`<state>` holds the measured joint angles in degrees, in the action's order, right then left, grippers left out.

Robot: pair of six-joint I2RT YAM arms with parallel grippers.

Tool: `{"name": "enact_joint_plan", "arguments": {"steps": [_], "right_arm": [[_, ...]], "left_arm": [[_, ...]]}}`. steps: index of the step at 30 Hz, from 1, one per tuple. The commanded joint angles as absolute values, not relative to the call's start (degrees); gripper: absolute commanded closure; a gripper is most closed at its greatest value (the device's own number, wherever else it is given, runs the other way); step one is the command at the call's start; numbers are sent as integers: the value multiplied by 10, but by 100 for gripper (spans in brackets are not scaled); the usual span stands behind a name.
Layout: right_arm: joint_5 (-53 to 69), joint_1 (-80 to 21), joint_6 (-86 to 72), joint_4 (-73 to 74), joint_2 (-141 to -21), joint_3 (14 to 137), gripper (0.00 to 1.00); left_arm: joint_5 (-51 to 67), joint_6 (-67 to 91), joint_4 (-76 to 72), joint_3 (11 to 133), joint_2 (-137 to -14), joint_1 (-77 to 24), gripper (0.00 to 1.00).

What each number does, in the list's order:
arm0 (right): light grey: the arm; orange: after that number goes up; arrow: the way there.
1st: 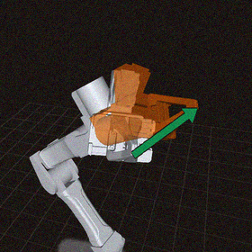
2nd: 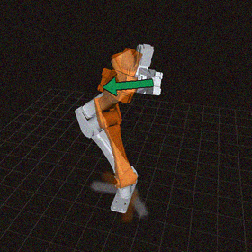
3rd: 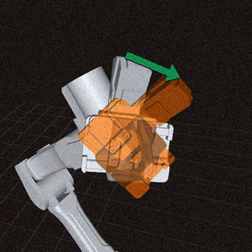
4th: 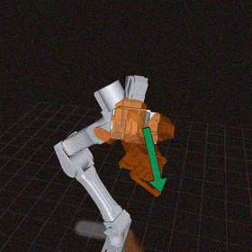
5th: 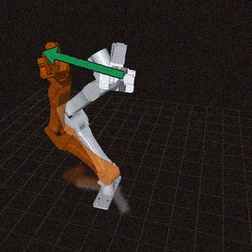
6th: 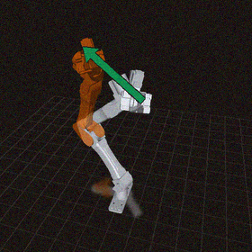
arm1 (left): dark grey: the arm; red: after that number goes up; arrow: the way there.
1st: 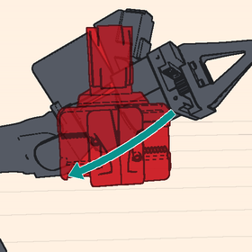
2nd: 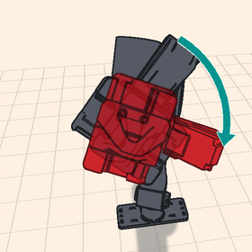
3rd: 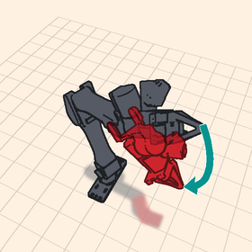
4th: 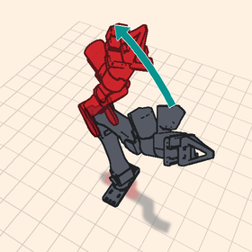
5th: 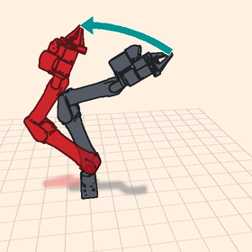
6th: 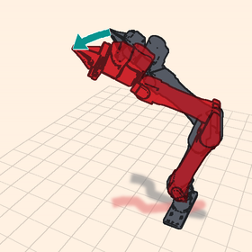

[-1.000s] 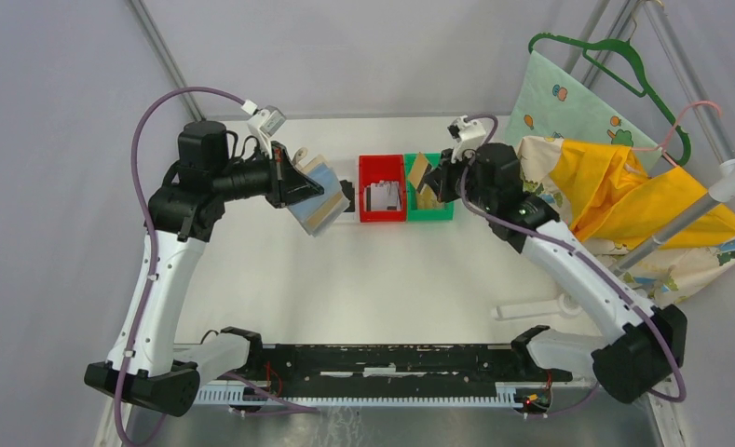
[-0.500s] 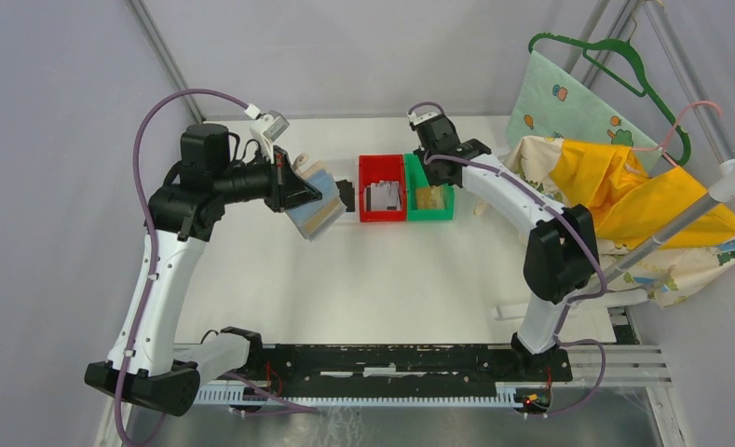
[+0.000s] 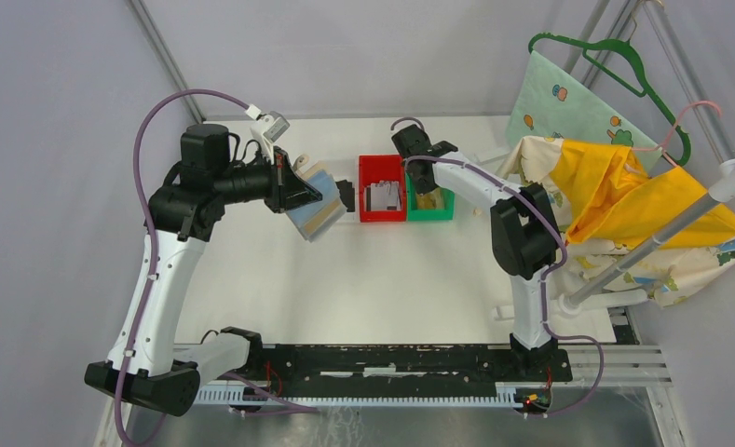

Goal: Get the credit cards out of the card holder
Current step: Place the credit card in the storage box.

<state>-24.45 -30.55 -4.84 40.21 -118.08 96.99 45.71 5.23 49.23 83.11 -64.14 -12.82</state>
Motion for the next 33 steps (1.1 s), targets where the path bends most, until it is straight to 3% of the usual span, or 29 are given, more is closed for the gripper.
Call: {"name": "enact_joint_plan", "arguments": {"steps": [1,4,8,13,23,27,33], "right_arm": [[-275,-307,-69,398,-1193,989,100],[-271,-307,-80,390,-1195,990,97],[-235,-314,-78,377,-1183,991,61],[-130,-315,-75,359,-1144,975,35],[45,-316,-52,295,-944,934,22],[217,-315,-40,226,-867,869,18],[457,-320,-82,12,-758,716,5]], "left_arm": [[482,36,469,864,-633,-127,98],[485,37,470,868,-633,-127,98],[487,34,473,874,-634,-127,98],[514,17,489,884,-645,-127,98],[556,-36,528,895,-657,-127,97],[592,-54,535,897,-659,-127,97],[658,-63,554,878,-661,-126,98]]}}
